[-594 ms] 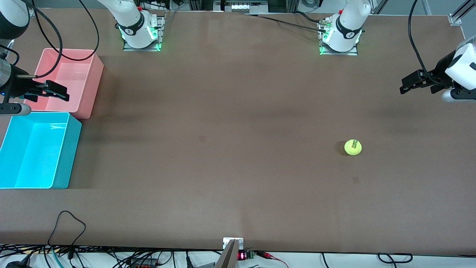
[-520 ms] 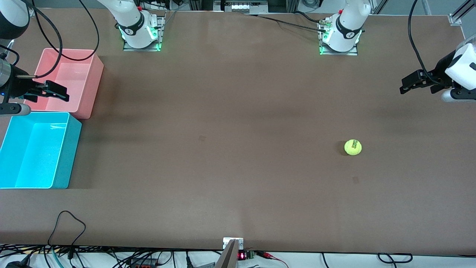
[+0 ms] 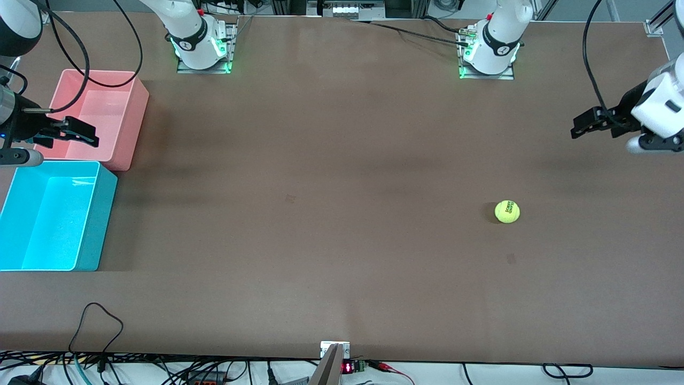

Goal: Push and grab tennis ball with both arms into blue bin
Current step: 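Lower the left gripper beside the yellow tennis ball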

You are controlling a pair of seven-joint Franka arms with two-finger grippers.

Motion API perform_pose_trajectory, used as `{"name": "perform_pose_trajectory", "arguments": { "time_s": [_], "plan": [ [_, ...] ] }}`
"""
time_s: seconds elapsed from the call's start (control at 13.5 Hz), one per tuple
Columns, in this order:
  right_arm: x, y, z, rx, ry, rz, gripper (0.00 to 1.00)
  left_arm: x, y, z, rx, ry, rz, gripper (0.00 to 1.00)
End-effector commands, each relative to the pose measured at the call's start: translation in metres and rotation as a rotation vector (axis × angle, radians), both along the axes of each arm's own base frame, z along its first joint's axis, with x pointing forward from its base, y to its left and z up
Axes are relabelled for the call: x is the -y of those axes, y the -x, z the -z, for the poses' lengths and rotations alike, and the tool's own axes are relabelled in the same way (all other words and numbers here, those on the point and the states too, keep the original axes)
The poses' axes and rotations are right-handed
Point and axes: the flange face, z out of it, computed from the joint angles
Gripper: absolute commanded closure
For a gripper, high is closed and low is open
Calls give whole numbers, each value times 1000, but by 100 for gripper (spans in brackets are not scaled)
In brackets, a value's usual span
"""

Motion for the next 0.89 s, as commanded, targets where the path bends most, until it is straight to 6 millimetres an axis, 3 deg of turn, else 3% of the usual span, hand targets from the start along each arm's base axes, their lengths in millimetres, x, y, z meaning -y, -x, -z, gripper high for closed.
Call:
{"name": "perform_pose_trajectory", "arguments": {
  "time_s": [0.0, 0.07, 0.22, 0.37, 0.82],
  "plan": [
    [-1, -2, -6, 14, -6, -3, 0, -7, -23, 46, -62, -15, -1, 84],
    [-1, -2, -6, 14, -6, -3, 0, -12, -30, 60, -68, -15, -3, 92],
    [-1, -2, -6, 14, -6, -3, 0, -13, -45, 97, -83, 9, 128, 99],
    [-1, -2, -6, 14, -6, -3, 0, -25, -61, 137, -75, 50, 336, 100],
    [0, -2, -6, 14, -6, -2, 0, -35, -89, 228, -26, 139, 915, 100]
  ]
}}
